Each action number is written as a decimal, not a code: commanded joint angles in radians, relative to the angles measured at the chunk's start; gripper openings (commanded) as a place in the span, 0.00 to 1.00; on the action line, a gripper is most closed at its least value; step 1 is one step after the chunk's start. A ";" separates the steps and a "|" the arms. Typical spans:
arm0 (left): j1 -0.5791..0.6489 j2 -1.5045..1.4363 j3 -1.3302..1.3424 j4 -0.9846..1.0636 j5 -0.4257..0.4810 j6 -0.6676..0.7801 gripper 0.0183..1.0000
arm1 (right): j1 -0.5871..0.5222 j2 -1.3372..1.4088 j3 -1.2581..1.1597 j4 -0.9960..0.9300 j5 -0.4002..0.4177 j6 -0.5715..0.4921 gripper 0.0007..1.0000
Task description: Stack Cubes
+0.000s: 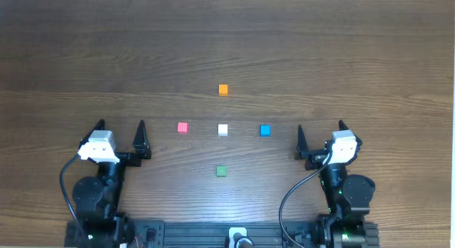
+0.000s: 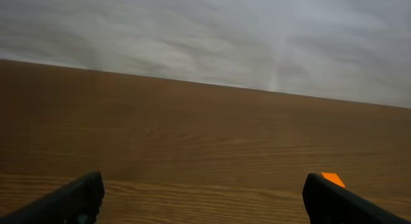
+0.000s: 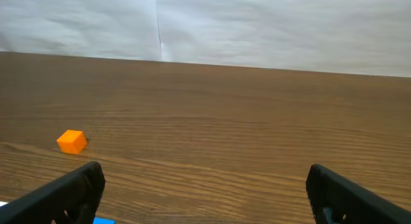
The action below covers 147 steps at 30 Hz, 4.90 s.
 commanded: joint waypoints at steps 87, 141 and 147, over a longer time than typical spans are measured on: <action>-0.117 0.923 0.858 -0.570 0.133 -0.101 1.00 | 0.006 0.003 -0.005 -0.005 0.010 0.009 0.99; -0.484 1.738 1.020 -0.638 -0.167 -0.392 0.95 | 0.006 0.003 -0.005 -0.005 0.010 0.009 0.99; -0.484 1.738 1.020 -0.651 -0.167 -0.410 0.88 | 0.006 0.003 -0.005 -0.005 0.010 0.009 0.99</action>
